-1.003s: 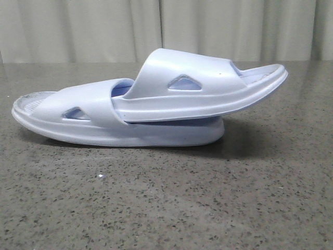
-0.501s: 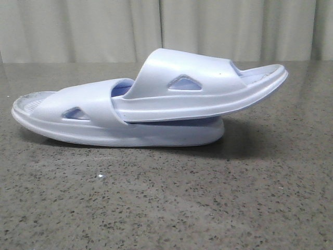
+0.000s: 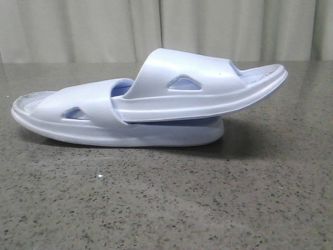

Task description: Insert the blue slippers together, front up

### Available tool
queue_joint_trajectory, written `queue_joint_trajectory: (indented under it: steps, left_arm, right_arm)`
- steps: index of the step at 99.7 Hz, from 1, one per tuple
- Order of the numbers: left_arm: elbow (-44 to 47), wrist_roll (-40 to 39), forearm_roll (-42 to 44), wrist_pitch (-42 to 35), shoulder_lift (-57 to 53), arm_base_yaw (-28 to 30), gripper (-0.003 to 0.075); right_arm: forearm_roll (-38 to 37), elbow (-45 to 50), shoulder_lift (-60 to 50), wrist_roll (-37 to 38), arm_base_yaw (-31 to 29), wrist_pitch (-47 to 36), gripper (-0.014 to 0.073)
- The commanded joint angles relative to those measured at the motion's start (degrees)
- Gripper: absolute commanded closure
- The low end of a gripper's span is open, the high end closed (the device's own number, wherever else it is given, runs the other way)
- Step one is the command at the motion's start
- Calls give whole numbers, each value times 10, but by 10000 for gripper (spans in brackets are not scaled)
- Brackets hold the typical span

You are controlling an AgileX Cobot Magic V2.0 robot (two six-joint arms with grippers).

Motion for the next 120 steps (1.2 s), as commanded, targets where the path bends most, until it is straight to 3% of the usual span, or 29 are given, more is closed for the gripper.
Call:
queue_joint_trajectory:
  steps: [1,42,52,69,97,120]
  left_arm:
    - [6,-6,-5,-46,-16,-4,704]
    - [6,-6,-5,-45,-16,-4,704]
    - [6,-6,-5,-45,-16,-4,704]
    - [6,-6,-5,-45,-16,-4,704]
    - [6,-6,-5,-45,-16,-4,704]
    - [6,-6,-5,-45,-16,-4,704]
  right_arm:
    - [-13,-12,6,-4,-4,-43,701]
    - [-12,-7,6,-4,-4,-43,701]
    - [33,14,5,-18,-4,-41,701]
    - [174,76,-8,-183,-22,-80,701]
    - [207,139,-21,-187,-81,-127,701]
    - [221,194,-21,-187,-84,-194,701]
